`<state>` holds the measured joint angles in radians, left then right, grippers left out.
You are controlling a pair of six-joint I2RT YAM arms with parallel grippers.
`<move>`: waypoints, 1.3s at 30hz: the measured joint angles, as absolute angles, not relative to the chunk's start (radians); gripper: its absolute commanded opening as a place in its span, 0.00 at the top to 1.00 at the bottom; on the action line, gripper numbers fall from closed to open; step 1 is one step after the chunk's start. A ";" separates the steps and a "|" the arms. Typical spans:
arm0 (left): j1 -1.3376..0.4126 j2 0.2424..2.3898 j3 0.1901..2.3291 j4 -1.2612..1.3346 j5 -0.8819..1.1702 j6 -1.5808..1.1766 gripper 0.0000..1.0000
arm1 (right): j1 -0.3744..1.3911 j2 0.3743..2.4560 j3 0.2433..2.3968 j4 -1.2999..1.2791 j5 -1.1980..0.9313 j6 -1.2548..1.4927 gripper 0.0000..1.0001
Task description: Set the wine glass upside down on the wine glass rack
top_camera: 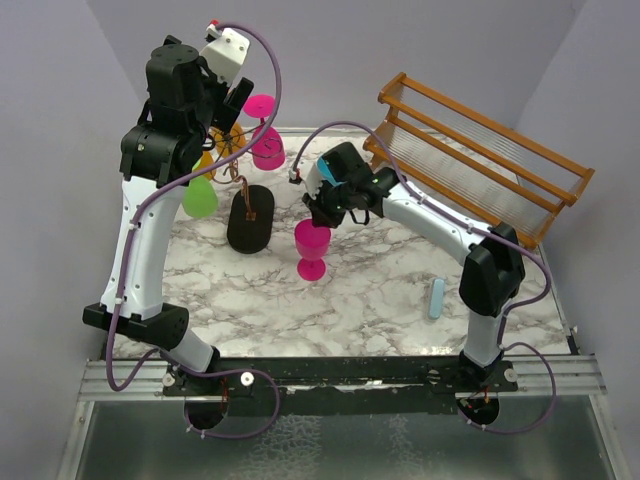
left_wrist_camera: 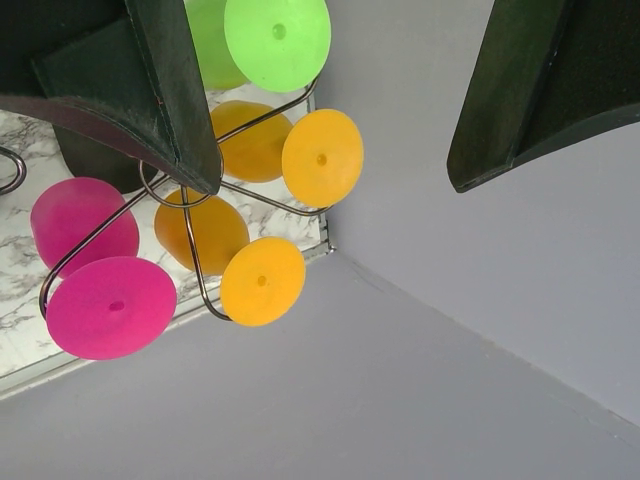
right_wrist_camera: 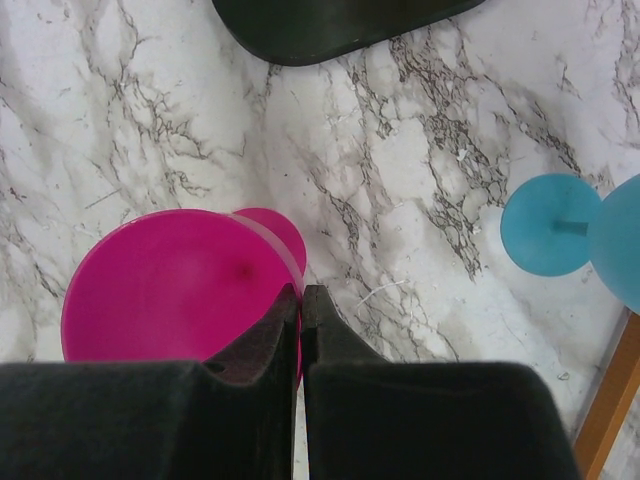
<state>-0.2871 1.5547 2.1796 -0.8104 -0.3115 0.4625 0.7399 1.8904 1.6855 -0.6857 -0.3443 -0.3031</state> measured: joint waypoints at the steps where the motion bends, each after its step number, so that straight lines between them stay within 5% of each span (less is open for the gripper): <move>1: -0.287 1.555 2.180 -0.810 -0.311 0.463 0.01 | 0.740 1.888 1.686 -0.688 -0.342 -0.305 0.99; 22: -0.284 1.583 2.179 -0.841 -0.224 0.434 0.01 | 0.609 1.584 1.650 -0.712 -0.363 -0.390 0.99; 39: -0.282 1.665 2.207 -0.785 0.119 0.187 0.01 | 0.498 1.497 1.932 -0.763 -0.554 -0.370 0.99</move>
